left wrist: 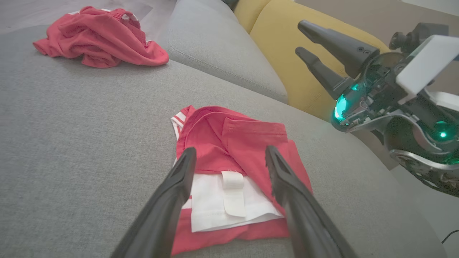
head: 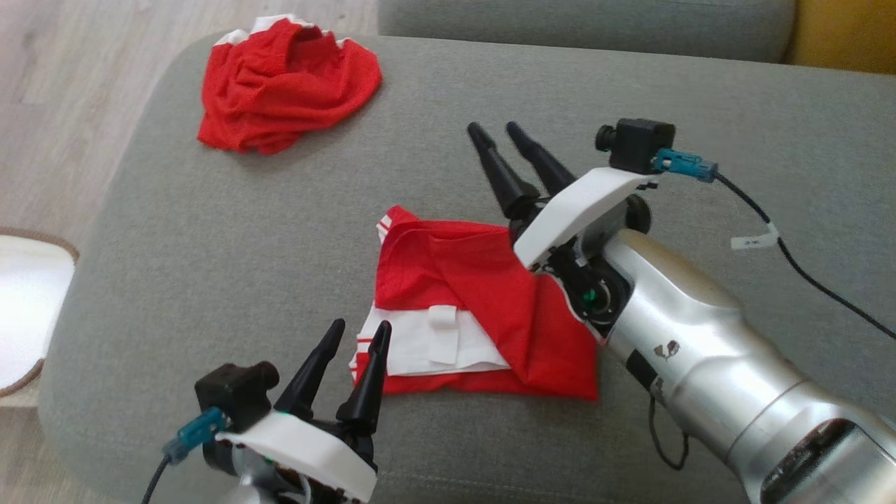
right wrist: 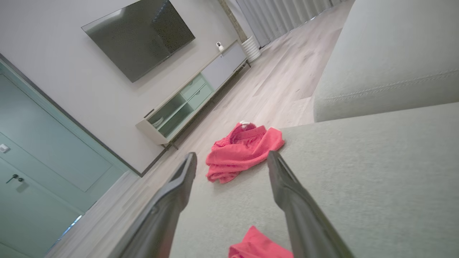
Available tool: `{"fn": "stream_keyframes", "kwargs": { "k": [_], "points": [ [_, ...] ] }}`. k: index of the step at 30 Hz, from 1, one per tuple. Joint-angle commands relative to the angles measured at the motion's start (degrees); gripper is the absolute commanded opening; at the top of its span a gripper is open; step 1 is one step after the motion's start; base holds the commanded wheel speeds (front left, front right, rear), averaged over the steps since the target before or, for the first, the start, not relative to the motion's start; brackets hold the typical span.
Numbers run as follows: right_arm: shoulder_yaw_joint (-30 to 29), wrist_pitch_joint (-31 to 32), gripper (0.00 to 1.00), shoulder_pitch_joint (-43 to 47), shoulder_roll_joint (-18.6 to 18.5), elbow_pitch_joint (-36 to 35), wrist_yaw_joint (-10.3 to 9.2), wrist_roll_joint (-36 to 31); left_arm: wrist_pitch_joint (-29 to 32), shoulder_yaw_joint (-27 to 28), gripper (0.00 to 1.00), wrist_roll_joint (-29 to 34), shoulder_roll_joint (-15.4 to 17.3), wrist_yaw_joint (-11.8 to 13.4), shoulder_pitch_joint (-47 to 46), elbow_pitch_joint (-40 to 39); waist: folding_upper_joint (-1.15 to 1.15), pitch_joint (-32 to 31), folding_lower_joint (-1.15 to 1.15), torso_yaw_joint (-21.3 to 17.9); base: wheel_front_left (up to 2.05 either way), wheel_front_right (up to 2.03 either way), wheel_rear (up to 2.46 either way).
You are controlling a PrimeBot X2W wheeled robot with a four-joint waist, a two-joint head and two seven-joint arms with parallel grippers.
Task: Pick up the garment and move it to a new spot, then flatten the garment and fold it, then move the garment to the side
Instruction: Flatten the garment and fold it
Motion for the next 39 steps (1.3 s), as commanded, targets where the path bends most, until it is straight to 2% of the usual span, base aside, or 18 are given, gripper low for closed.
{"fn": "stream_keyframes", "kwargs": {
  "k": [1,11,19,20,21,22,23,24,31,39],
  "points": [
    [-0.61,-1.25,1.00,-1.73,1.23,-0.27,0.37,-1.02,-0.65,2.28,1.00,0.18,0.65,0.17,-2.17,-2.25,0.00,-0.02,0.00,-0.76,0.00,0.00,0.00],
    [-3.61,-4.51,1.00,0.03,0.79,8.69,0.37,-9.79,-1.36,2.93,1.00,0.78,1.34,1.16,-2.28,-2.91,0.00,-0.07,0.00,-3.36,0.00,0.00,0.00],
    [-3.64,-4.88,1.00,4.96,0.25,12.48,0.37,-17.23,-1.35,2.69,1.00,1.02,1.51,1.46,-2.56,-3.34,0.00,0.73,0.00,-3.04,0.00,0.00,0.00],
    [-3.36,-4.89,0.63,5.46,0.18,12.97,0.37,-18.31,-1.36,2.70,1.00,1.01,1.51,1.51,-2.59,-3.37,0.00,0.82,0.00,-2.87,0.00,0.00,0.00],
    [-3.07,-4.90,0.42,6.01,0.14,13.50,0.37,-19.33,-1.34,2.74,1.00,0.97,1.54,1.52,-2.66,-3.37,0.00,0.93,0.00,-2.63,0.00,0.00,0.00],
    [-3.00,-4.91,0.29,6.68,0.18,13.95,0.37,-19.87,-1.34,2.78,1.00,0.92,1.57,1.53,-2.74,-3.37,0.00,1.05,0.00,-2.40,0.00,0.00,0.00],
    [-2.92,-4.91,0.09,7.31,0.23,14.31,0.37,-20.24,-1.37,2.83,1.00,0.88,1.60,1.55,-2.81,-3.36,0.00,1.13,0.00,-2.17,0.00,0.00,0.00],
    [-2.72,-4.91,0.00,7.79,0.28,14.72,0.37,-20.75,-1.39,2.87,1.00,0.85,1.62,1.56,-2.88,-3.35,0.00,1.22,0.00,-1.92,0.00,0.00,0.00],
    [-1.68,-4.11,0.00,9.96,0.76,16.50,0.37,-22.47,-1.70,3.25,1.00,0.72,1.78,1.86,-3.17,-3.66,0.00,1.84,0.00,0.04,0.00,0.00,0.00],
    [3.75,-2.09,0.00,11.76,1.18,7.71,0.37,-22.44,-2.02,3.92,1.00,0.46,2.22,2.28,-3.21,-4.14,0.00,2.21,0.00,1.39,0.00,0.00,0.00]
  ]
}}
